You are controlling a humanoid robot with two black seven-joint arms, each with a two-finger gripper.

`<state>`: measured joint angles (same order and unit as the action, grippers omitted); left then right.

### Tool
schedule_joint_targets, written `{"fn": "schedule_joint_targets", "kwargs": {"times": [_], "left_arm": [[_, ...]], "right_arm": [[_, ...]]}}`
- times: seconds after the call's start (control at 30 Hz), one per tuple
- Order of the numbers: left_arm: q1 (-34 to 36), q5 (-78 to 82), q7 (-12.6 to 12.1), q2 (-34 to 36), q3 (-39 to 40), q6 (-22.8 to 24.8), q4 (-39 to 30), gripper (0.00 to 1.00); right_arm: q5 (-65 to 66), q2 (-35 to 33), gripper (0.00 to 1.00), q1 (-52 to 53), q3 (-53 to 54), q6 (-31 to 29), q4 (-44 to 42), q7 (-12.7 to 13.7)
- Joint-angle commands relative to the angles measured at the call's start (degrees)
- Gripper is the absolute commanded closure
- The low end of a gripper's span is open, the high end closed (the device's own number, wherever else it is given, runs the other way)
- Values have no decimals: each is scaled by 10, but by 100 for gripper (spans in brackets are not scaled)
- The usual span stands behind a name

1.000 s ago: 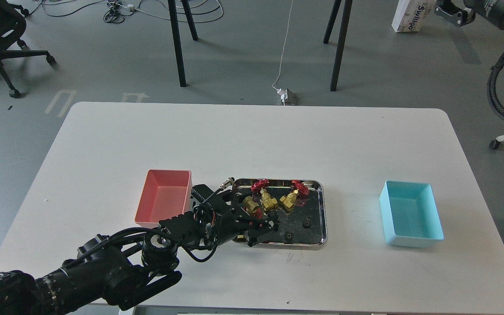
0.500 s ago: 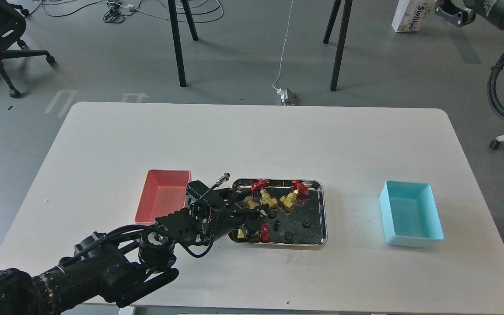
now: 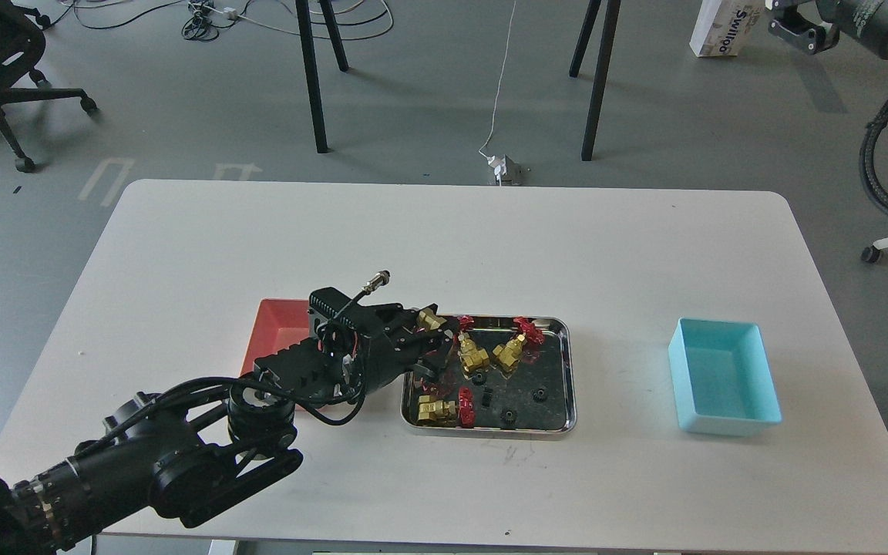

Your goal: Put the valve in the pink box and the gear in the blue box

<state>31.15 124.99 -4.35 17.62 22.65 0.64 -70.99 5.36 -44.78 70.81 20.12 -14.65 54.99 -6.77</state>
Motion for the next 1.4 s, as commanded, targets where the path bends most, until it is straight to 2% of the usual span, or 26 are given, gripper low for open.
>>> {"fn": "schedule_joint_targets", "kwargs": {"times": [0.0,0.23,0.4,0.83,0.9,1.03,1.13,1.27,1.37], "left_arm": [[2,-17,-7,55,33,9,-60,85],[-19,-26,-7,159,51,5,-101,85],[-39,-66,-14,198,50,6,-107,84],[-72,-73,-10,208,43,2,-66,80],[-75,-74,-9,207,43,0,-64,72],[-84,-75,-11,206,47,-4,-64,42],[-88,-76,-12,205,50,-6,-64,28],[-88,-97,-15,204,61,-13,-64,19],[-86,-135,-15,203,97,-13,-65,9]], "right_arm": [[1,1,1,0,0,0,-8,0],[1,13,1,1,-1,0,-30,0],[3,15,1,1,-1,0,-31,0],[3,48,1,6,-1,0,-65,0],[4,51,1,6,-1,0,-69,0],[10,53,1,8,-1,0,-70,0],[28,58,1,9,-1,0,-70,0],[29,58,1,9,-1,0,-67,1],[33,58,1,9,-1,-2,-62,1]]}}
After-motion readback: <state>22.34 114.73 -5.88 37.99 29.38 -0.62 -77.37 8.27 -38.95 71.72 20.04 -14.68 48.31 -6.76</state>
